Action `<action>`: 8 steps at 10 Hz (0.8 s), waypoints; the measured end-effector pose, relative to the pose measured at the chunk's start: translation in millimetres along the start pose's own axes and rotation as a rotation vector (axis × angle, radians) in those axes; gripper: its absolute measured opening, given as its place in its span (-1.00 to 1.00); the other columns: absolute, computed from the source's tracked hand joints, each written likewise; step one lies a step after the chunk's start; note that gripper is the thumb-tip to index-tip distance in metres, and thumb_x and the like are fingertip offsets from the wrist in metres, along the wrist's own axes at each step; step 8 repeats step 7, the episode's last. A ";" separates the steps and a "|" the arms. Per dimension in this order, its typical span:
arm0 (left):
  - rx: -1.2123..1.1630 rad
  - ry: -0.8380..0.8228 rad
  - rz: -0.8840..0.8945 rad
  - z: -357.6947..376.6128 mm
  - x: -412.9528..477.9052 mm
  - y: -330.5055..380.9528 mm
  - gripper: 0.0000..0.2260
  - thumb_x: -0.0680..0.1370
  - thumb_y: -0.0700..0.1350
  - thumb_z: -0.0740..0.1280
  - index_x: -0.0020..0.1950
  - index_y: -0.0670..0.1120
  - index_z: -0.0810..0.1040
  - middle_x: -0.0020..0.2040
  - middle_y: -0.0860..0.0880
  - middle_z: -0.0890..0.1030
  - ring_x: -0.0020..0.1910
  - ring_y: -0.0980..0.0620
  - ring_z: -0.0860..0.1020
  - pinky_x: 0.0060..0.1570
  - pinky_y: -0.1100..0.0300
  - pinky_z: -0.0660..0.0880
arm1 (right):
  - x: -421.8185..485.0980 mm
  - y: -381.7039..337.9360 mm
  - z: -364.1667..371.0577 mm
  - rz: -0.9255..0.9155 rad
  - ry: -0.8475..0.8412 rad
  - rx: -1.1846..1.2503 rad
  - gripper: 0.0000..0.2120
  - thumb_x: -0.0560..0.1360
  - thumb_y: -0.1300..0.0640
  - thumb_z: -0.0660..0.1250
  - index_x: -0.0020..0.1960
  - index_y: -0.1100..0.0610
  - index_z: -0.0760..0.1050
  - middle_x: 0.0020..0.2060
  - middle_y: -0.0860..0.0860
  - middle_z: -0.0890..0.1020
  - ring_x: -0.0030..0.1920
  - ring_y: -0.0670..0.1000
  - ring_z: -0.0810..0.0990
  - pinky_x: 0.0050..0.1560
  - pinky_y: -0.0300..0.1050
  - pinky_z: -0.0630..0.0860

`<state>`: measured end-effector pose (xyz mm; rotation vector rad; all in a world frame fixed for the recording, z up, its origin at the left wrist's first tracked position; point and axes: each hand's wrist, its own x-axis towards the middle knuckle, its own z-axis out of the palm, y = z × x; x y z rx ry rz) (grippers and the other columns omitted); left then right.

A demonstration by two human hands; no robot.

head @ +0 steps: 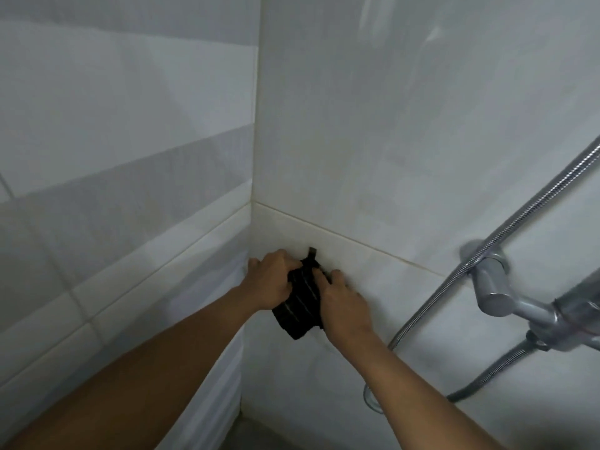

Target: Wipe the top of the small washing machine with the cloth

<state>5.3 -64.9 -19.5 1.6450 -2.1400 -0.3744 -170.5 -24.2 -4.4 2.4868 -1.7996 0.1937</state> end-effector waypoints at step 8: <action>0.055 0.087 -0.060 -14.8 -77.3 112.6 -0.61 0.49 0.11 0.42 0.26 0.01 0.50 0.16 0.02 0.58 0.15 -0.05 0.53 0.14 -0.02 0.33 | -112.5 42.5 -45.5 0.094 0.072 0.260 -0.56 0.65 0.10 0.08 0.52 0.05 0.17 0.31 0.13 0.37 0.28 0.19 0.39 0.10 0.12 0.51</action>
